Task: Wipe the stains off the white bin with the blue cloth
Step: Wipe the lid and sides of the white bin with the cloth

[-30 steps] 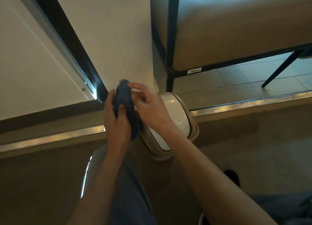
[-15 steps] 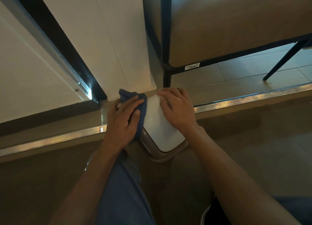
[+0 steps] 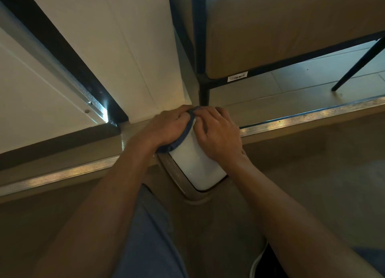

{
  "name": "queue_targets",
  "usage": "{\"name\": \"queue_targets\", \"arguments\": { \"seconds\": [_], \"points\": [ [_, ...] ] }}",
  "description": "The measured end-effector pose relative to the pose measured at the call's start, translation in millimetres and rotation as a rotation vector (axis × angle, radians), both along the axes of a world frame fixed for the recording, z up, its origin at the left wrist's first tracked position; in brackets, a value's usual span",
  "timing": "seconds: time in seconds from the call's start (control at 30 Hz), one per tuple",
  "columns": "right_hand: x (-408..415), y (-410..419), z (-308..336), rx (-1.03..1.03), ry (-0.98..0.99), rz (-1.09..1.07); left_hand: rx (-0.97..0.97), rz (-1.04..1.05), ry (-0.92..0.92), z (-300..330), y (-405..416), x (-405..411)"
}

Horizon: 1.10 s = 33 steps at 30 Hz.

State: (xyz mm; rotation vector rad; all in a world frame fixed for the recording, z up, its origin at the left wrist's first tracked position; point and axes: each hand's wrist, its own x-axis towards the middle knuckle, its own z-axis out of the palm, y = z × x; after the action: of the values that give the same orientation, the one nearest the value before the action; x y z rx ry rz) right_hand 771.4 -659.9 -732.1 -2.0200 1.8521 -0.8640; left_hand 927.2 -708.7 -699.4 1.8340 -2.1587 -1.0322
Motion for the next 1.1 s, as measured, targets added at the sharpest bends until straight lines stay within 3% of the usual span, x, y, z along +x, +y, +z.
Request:
{"name": "queue_targets", "arguments": {
  "seconds": [0.3,0.53,0.67,0.8,0.87,0.97,1.1],
  "points": [
    [-0.8,1.2,1.6,-0.006,-0.026,0.038,-0.138,0.16,0.26,-12.8,66.6,56.5],
    [-2.9,-1.9,-1.7,0.005,-0.016,0.046,0.01,0.047,0.082,0.5,4.8,3.4],
    [-1.2,-3.9,-2.7,0.0,-0.013,0.033,-0.226,0.034,0.019,-8.3,33.7,9.2],
    [-1.7,-4.2,-0.8,0.017,-0.036,0.04,-0.448,0.352,0.203,-33.3,105.9,21.0],
    [-1.9,-3.7,0.1,0.015,-0.043,0.044,-0.498,0.461,0.228,-44.3,136.9,7.2],
    [-2.6,-2.2,-0.4,-0.005,-0.042,0.044,-0.543,0.439,0.155,-49.0,157.0,-15.7],
    [-2.6,-1.7,-0.2,-0.02,-0.037,0.042,-0.534,0.426,0.067,-29.0,123.9,-11.5]
  ]
}}
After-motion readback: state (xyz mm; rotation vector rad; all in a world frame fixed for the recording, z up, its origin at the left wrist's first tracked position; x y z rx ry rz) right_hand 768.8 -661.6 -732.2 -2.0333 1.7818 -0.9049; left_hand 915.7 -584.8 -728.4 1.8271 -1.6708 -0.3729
